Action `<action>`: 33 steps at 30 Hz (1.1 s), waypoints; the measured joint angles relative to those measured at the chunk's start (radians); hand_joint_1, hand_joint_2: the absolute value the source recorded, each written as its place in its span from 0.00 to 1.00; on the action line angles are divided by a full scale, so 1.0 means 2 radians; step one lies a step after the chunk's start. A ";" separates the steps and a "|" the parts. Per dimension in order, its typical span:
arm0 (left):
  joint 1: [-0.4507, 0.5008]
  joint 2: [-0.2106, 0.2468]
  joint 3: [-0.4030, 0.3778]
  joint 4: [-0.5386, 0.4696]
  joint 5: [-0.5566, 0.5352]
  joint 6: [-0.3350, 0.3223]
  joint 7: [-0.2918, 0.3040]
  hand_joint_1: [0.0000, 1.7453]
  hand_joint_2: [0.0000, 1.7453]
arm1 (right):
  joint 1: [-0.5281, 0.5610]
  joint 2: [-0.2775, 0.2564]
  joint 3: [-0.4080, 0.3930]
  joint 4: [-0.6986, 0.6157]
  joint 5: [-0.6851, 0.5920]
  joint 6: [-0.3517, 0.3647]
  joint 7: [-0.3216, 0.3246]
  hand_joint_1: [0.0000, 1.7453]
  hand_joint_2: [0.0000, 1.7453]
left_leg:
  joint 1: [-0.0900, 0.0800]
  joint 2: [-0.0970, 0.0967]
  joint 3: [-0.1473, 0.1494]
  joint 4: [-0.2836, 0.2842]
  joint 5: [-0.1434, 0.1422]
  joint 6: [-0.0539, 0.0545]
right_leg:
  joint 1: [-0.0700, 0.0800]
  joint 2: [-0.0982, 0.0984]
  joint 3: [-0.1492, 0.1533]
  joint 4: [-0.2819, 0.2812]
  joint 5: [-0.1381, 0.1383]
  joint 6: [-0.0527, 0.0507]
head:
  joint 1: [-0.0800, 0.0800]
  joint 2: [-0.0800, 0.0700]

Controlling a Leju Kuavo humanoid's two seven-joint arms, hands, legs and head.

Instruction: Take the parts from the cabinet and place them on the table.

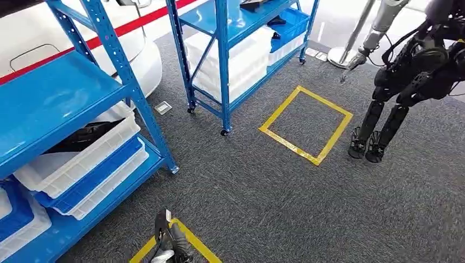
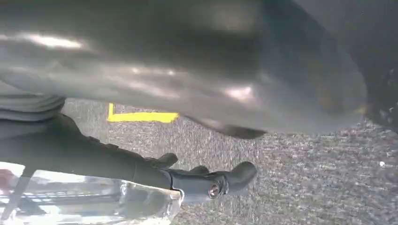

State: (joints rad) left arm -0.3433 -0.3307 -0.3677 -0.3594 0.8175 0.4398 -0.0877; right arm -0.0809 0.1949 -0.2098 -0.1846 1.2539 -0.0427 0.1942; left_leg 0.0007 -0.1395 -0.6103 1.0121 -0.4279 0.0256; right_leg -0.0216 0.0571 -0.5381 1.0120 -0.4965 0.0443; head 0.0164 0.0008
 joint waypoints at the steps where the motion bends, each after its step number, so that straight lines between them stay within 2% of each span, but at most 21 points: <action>1: 0.000 0.001 0.001 0.000 0.000 0.000 0.000 0.00 0.00 | -0.001 0.000 0.000 0.000 0.000 0.000 0.000 0.00 0.00 | 0.001 -0.004 -0.001 -0.002 0.002 -0.002 | 0.001 -0.004 0.001 0.001 0.001 -0.002 | -0.001 0.000; 2: 0.001 0.002 0.002 0.000 0.000 0.000 0.000 0.00 0.00 | 0.000 0.001 0.000 0.000 0.001 0.000 0.000 0.00 0.00 | 0.003 -0.009 -0.003 -0.001 0.002 -0.003 | -0.001 -0.011 0.002 -0.001 0.003 -0.005 | 0.000 0.000; 3: 0.001 0.003 0.002 0.000 0.000 0.000 0.000 0.00 0.00 | 0.000 0.002 0.001 0.000 0.001 0.000 0.000 0.00 0.00 | 0.004 0.004 -0.005 0.005 -0.003 -0.004 | -0.003 -0.017 0.002 -0.002 0.004 -0.009 | -0.001 0.000; 5: 0.000 0.003 0.002 0.000 0.000 0.001 0.000 0.00 0.00 | 0.001 0.003 0.001 0.000 0.001 0.000 -0.002 0.00 0.00 | 0.001 0.053 -0.032 0.063 -0.039 -0.009 | 0.000 -0.029 0.002 -0.002 0.002 -0.019 | -0.009 0.000; 6: 0.000 0.003 0.002 0.000 0.000 0.000 0.000 0.00 0.00 | 0.002 0.003 0.001 0.000 0.002 0.000 -0.002 0.00 0.00 | 0.002 0.062 -0.051 0.101 -0.056 -0.011 | 0.001 -0.036 0.002 -0.002 0.002 -0.020 | -0.009 0.000; 7: 0.000 0.003 0.002 0.000 -0.001 0.000 0.000 0.00 0.00 | 0.003 0.002 0.001 0.000 0.002 0.000 -0.002 0.00 0.00 | 0.002 0.067 -0.073 0.143 -0.072 -0.012 | 0.003 -0.046 0.002 -0.002 0.000 -0.022 | -0.009 0.000; 9: 0.002 0.003 0.002 0.000 -0.002 0.000 0.000 0.00 0.00 | 0.004 0.000 0.001 0.000 0.002 0.000 -0.002 0.00 0.00 | 0.003 0.068 -0.084 0.164 -0.072 -0.012 | 0.004 -0.060 0.002 -0.002 0.000 -0.024 | -0.009 0.000; 11: 0.003 0.005 0.004 0.000 -0.005 0.000 0.000 0.00 0.00 | 0.003 0.000 0.001 0.000 0.002 0.000 -0.002 0.00 0.00 | 0.003 0.072 -0.053 0.108 -0.038 -0.009 | 0.005 -0.073 0.003 -0.002 -0.002 -0.025 | -0.010 0.000; 12: 0.003 0.005 0.005 0.000 -0.005 0.000 0.000 0.00 0.00 | 0.003 0.001 0.001 0.000 0.002 0.000 -0.002 0.00 0.00 | 0.002 0.086 -0.026 0.060 -0.017 -0.006 | 0.006 -0.078 0.006 -0.002 -0.004 -0.024 | -0.009 0.000; 13: 0.002 0.005 0.005 0.000 -0.007 0.000 0.000 0.00 0.00 | 0.003 0.001 0.001 0.000 0.003 0.000 -0.002 0.00 0.00 | -0.002 0.124 -0.002 0.022 -0.007 0.001 | 0.008 -0.082 0.008 -0.002 -0.005 -0.023 | -0.010 0.000; 14: -0.001 0.004 0.005 0.000 -0.009 0.001 0.000 0.00 0.00 | 0.004 0.001 0.001 0.000 0.003 0.003 0.000 0.00 0.00 | -0.008 0.131 0.003 0.007 -0.014 0.000 | 0.015 -0.087 0.008 0.000 -0.009 -0.019 | -0.010 0.000; 18: -0.001 0.002 0.005 0.000 -0.016 0.001 0.006 0.00 0.00 | 0.001 0.000 0.002 -0.001 0.005 0.009 0.003 0.00 0.00 | -0.003 0.096 0.006 -0.001 -0.009 0.010 | 0.020 -0.114 0.014 -0.004 -0.015 -0.010 | -0.007 0.000; 20: -0.002 0.001 0.005 0.000 -0.021 0.002 0.005 0.00 0.00 | 0.002 0.000 0.004 -0.001 0.005 0.009 0.002 0.00 0.00 | 0.000 0.084 0.008 -0.004 -0.005 0.014 | 0.013 -0.056 0.004 0.029 -0.031 -0.010 | -0.005 0.000; 21: -0.003 0.000 0.005 0.000 -0.022 0.001 0.006 0.00 0.00 | 0.002 0.000 0.004 -0.001 0.004 0.009 0.002 0.00 0.00 | 0.000 0.073 0.007 -0.004 -0.005 0.015 | 0.009 -0.038 -0.019 0.075 -0.050 -0.012 | -0.002 0.000; 23: -0.001 -0.002 0.005 0.000 -0.026 0.001 0.006 0.00 0.00 | 0.003 -0.002 0.004 -0.001 0.004 0.009 0.004 0.00 0.00 | 0.000 0.055 0.007 -0.004 -0.005 0.016 | 0.006 -0.032 -0.059 0.147 -0.073 -0.011 | -0.002 0.000; 24: 0.000 -0.002 0.005 0.000 -0.026 0.001 0.006 0.00 0.00 | 0.003 -0.002 0.004 -0.001 0.003 0.009 0.004 0.00 0.00 | 0.001 0.046 0.007 -0.004 -0.005 0.015 | 0.004 -0.032 -0.066 0.155 -0.070 -0.006 | -0.002 0.000; 26: 0.000 -0.002 0.005 0.000 -0.027 0.001 0.007 0.00 0.00 | 0.002 -0.003 0.004 -0.001 0.003 0.009 0.004 0.00 0.00 | 0.003 0.029 0.009 -0.002 -0.005 0.014 | 0.000 -0.029 -0.047 0.101 -0.038 0.007 | -0.002 0.000; 27: 0.000 -0.002 0.005 0.000 -0.027 0.001 0.007 0.00 0.00 | 0.002 -0.003 0.004 -0.001 0.003 0.009 0.004 0.00 0.00 | 0.004 0.020 0.009 0.000 -0.006 0.012 | -0.004 -0.022 -0.025 0.050 -0.014 0.015 | -0.002 0.000; 28: 0.000 -0.002 0.005 0.000 -0.027 0.001 0.007 0.00 0.00 | 0.003 -0.003 0.004 -0.001 0.003 0.009 0.004 0.00 0.00 | 0.004 0.014 0.007 0.003 -0.008 0.008 | -0.009 0.003 -0.009 0.010 0.000 0.019 | -0.001 0.000; 29: 0.000 -0.002 0.005 0.000 -0.027 0.001 0.007 0.00 0.00 | 0.004 -0.003 0.004 0.000 0.003 0.009 0.004 0.00 0.00 | 0.001 0.007 0.004 0.007 -0.010 0.003 | -0.005 0.013 -0.009 0.005 -0.002 0.014 | 0.001 0.000; 33: 0.001 -0.001 0.005 0.000 -0.028 0.001 0.008 0.00 0.00 | 0.001 -0.003 0.004 0.000 0.003 0.009 0.004 0.00 0.00 | 0.005 -0.007 -0.002 0.004 -0.005 -0.005 | -0.006 -0.006 -0.006 0.005 0.002 -0.003 | -0.003 0.000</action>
State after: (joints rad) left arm -0.3413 -0.3323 -0.3574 -0.3590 0.7618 0.4425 -0.0717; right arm -0.0790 0.1896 -0.2022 -0.1839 1.2597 -0.0252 0.2029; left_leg 0.0104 -0.1539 -0.6148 1.0203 -0.4388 0.0153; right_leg -0.0345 0.0454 -0.5507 1.0217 -0.4916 0.0383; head 0.0107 0.0008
